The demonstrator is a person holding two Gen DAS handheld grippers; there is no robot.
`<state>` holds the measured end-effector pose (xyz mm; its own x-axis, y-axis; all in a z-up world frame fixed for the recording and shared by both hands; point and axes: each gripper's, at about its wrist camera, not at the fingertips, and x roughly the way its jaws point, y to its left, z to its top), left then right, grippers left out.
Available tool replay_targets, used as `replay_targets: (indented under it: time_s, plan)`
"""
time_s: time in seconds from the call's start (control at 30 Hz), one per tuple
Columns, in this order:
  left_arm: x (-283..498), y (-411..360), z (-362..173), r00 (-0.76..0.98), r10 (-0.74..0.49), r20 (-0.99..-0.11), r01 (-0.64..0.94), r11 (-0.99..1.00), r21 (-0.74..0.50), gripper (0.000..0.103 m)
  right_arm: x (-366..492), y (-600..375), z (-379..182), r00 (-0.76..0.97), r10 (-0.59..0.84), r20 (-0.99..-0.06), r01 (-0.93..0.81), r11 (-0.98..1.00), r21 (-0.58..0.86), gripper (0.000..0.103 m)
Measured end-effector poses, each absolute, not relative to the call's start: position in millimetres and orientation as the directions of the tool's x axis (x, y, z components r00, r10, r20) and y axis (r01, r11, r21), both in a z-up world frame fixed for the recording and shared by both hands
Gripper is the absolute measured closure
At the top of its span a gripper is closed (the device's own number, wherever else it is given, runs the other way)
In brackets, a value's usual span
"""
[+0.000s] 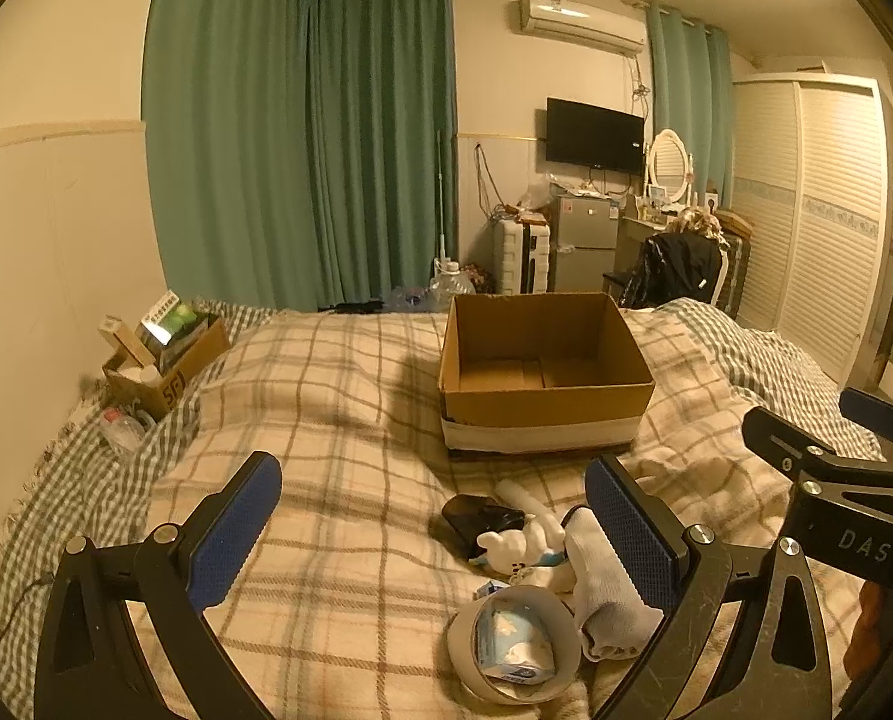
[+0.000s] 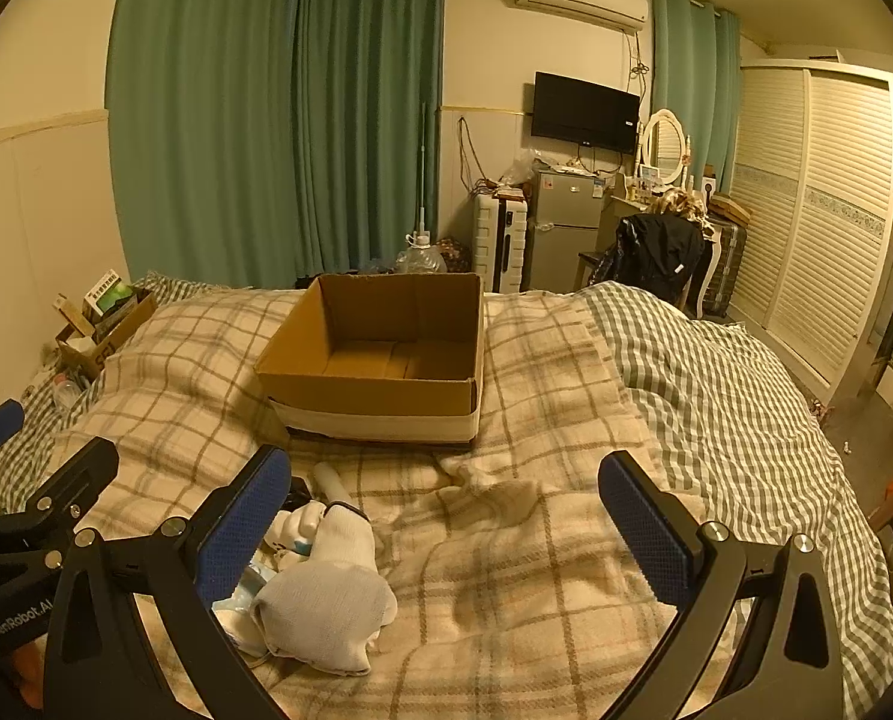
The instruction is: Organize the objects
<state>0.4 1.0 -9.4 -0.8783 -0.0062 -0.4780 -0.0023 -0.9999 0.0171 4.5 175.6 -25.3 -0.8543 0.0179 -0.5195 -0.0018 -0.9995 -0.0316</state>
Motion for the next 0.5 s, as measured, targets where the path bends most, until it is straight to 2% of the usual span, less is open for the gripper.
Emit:
replay_targets:
  time_s: [0.5]
  plan:
    - [-0.2, -1.5, -9.1, -0.877, -0.005, -0.481, 0.0, -1.0, 0.011, 0.0, 4.6, 175.1, -22.6, -0.854, 0.021, -0.52, -0.001, -0.999, -0.038, 0.0]
